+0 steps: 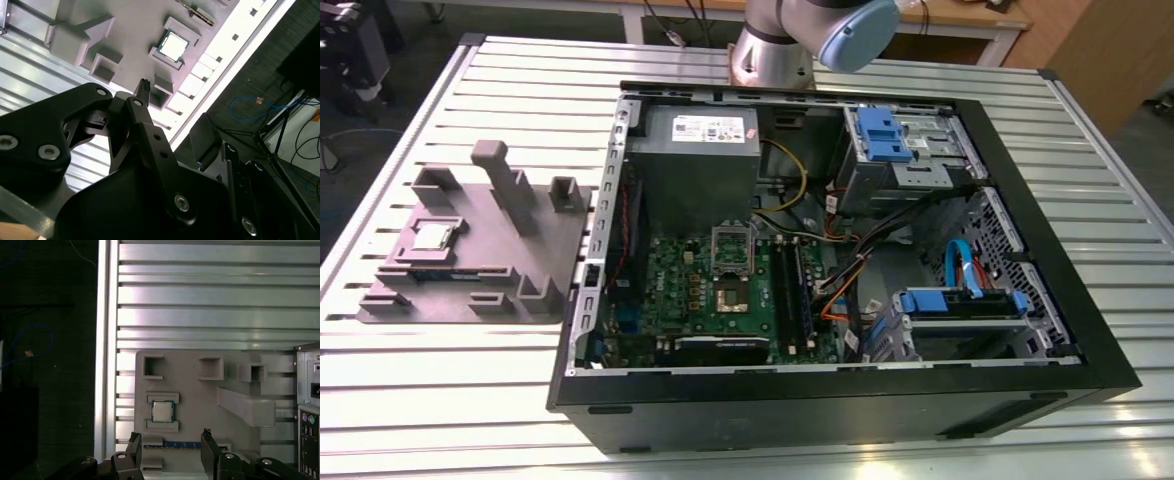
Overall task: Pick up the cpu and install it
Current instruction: 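Pick up the cpu and move it towards the insertion slot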
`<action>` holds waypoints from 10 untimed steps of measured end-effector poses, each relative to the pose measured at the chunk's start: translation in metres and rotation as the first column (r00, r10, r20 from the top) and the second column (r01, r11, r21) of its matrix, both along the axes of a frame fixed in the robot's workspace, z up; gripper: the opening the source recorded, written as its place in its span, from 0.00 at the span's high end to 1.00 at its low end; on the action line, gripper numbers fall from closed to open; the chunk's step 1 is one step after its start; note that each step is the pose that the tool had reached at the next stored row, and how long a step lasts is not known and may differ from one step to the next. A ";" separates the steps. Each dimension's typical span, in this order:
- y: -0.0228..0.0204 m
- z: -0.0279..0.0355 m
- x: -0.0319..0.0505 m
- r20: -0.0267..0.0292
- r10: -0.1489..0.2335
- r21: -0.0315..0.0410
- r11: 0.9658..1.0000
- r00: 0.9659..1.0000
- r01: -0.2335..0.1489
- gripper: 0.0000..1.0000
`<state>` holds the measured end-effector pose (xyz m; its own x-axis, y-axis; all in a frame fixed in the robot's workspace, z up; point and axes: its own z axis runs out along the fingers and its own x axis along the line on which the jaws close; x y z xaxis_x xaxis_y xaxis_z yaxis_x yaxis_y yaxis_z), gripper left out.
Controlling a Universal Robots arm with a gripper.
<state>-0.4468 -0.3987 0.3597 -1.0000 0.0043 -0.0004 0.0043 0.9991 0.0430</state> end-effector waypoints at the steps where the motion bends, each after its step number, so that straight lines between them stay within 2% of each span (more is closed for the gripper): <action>1: 0.0000 -0.0006 0.0000 0.000 0.004 0.000 1.000 1.000 -0.004 0.41; 10: -0.0004 -0.0047 0.0000 0.000 0.010 -0.001 1.000 1.000 -0.010 0.41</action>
